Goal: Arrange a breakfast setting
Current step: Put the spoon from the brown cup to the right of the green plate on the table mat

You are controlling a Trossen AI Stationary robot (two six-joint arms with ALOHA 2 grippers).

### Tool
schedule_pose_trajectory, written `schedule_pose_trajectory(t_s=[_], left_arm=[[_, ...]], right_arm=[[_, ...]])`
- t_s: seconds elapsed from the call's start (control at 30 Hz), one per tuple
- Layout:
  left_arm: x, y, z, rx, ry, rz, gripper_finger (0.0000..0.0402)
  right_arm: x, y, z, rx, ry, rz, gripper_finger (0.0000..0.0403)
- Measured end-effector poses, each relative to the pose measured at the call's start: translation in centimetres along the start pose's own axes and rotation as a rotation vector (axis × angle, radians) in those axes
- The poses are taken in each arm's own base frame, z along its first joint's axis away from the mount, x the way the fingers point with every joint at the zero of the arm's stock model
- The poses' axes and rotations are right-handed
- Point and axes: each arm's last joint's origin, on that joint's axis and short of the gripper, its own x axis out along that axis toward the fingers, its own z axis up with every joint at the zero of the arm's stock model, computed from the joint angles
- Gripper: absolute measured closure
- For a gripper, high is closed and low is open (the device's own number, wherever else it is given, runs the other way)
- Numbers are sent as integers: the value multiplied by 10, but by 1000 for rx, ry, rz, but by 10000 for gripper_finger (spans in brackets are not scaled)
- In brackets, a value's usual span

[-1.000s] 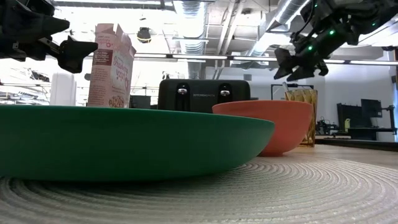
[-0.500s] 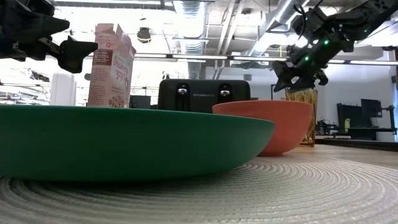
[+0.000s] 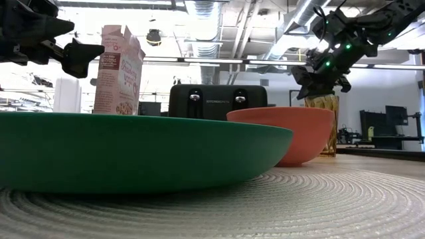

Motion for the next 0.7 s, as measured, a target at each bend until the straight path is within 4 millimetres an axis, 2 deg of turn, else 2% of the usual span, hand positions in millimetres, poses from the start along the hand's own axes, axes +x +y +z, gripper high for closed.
schedule_pose_trajectory(t_s=[0.13,0.27,0.7], left_arm=[[0,0,0,0,0,0,90],[0,0,0,0,0,0,90],[0,0,0,0,0,0,90]], right_arm=[[1,-1,0,3,3,5,302],[1,-1,0,1,2,5,329],[-3,-2,3,4,-14,8,333]])
